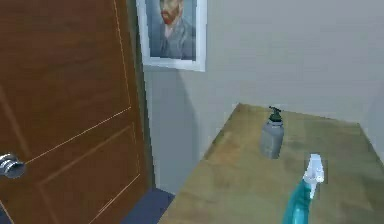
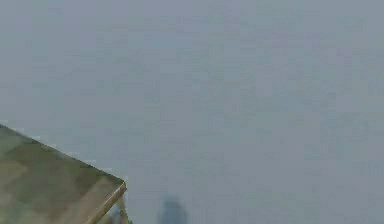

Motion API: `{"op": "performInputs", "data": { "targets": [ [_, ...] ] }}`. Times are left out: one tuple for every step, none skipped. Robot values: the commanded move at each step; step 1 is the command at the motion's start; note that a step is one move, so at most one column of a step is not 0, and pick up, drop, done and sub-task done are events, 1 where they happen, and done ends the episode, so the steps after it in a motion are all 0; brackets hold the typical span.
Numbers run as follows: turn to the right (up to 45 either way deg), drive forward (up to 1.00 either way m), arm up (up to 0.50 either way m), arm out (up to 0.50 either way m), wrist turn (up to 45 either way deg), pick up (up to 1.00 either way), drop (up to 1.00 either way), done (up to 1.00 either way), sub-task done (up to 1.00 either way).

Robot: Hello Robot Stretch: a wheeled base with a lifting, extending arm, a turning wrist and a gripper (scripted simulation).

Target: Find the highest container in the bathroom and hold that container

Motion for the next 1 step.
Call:
{"op": "performInputs", "data": {
  "targets": [
    [-45.0, 0.00, 0.00, 0.00, 0.0, 0.00, 0.00, 0.00, 0.00]
  ]
}}
